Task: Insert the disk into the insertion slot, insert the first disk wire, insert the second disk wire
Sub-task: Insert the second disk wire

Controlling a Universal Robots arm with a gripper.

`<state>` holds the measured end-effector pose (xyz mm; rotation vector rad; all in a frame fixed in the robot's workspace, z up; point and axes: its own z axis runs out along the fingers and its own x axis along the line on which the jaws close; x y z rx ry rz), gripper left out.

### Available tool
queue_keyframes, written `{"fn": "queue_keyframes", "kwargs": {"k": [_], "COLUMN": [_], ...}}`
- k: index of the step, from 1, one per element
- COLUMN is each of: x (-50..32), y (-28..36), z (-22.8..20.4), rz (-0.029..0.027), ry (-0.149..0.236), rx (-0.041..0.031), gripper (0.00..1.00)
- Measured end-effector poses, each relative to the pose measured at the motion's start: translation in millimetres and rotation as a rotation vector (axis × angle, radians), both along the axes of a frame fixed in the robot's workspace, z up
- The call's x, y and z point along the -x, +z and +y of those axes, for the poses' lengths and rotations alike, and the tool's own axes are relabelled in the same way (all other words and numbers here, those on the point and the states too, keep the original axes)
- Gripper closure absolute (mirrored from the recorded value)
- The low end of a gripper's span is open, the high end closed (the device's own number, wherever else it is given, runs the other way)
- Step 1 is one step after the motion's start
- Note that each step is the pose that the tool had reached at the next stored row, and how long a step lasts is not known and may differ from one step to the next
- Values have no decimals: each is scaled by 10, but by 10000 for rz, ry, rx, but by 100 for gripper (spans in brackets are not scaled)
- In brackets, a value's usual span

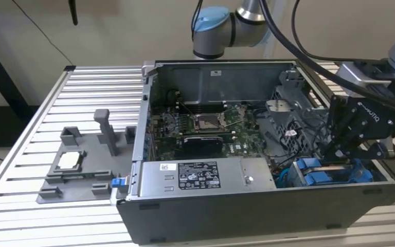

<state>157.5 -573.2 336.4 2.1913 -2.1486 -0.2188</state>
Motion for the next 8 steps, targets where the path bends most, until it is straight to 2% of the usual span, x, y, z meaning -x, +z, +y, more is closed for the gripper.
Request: {"fn": "queue_keyframes", "kwargs": {"k": [8], "x": [0], "y": [-11], "z": [0], "rz": [-3], "ry": [-2], "rx": [4], "gripper": [84]}}
